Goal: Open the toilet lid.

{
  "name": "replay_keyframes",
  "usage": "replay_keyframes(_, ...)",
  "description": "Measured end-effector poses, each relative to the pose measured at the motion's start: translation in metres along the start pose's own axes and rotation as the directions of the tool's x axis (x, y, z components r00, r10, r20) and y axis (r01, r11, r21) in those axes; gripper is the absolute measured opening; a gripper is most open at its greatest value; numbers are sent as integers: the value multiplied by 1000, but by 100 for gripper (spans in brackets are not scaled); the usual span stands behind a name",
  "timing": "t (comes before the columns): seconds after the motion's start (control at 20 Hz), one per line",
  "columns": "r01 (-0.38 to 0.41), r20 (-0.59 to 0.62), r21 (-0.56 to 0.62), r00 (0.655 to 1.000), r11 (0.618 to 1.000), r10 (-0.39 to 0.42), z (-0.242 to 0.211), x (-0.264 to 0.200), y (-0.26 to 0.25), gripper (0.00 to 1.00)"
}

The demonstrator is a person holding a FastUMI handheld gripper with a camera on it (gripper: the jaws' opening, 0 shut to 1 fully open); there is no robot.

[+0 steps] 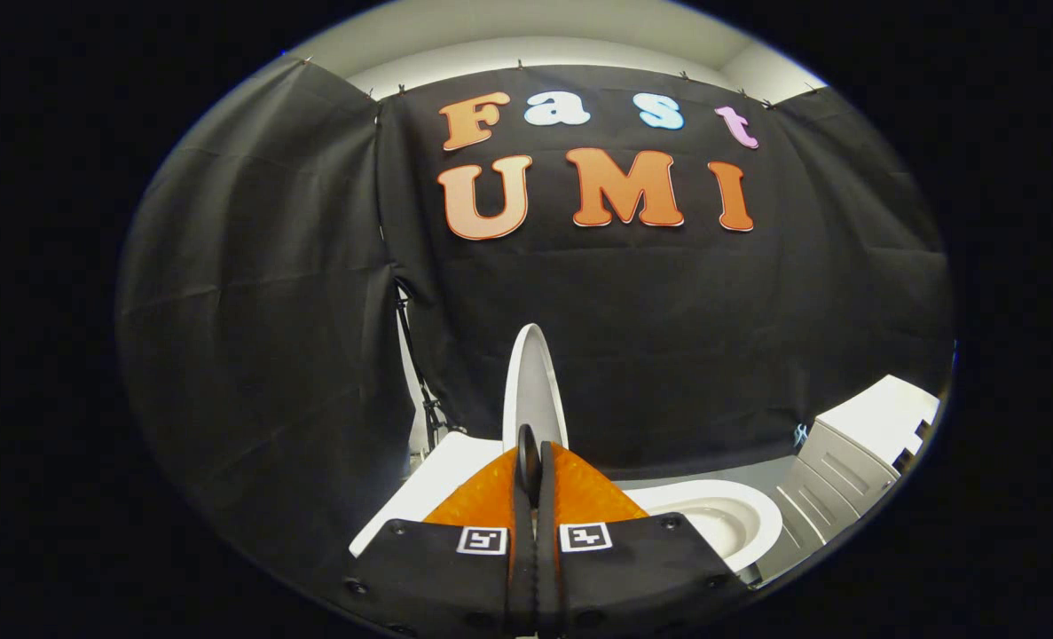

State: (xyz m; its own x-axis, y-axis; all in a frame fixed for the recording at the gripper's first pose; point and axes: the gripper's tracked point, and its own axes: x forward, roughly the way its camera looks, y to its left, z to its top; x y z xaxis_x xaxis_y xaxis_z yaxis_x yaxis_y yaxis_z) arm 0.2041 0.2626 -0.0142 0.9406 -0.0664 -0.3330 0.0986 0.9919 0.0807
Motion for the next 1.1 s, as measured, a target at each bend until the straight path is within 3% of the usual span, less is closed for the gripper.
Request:
replay_keyframes(0.35,-47,-9,-134,999,990,46,-17,8,75,8)
replay_keyframes(0.6,-52,2,-222,999,974,54,-23,9,92,8)
replay_keyframes(0.75,-47,15,-217,999,975,51,-21,6,87,10)
replay_keyframes(0.85,-55,21,-224,998,973,61,-17,3,91,21)
replay_keyframes(0.95,-69,66,-250,994,966,88,-2,-3,97,25)
replay_keyframes(1.1,-55,151,-267,984,962,98,37,-23,88,42)
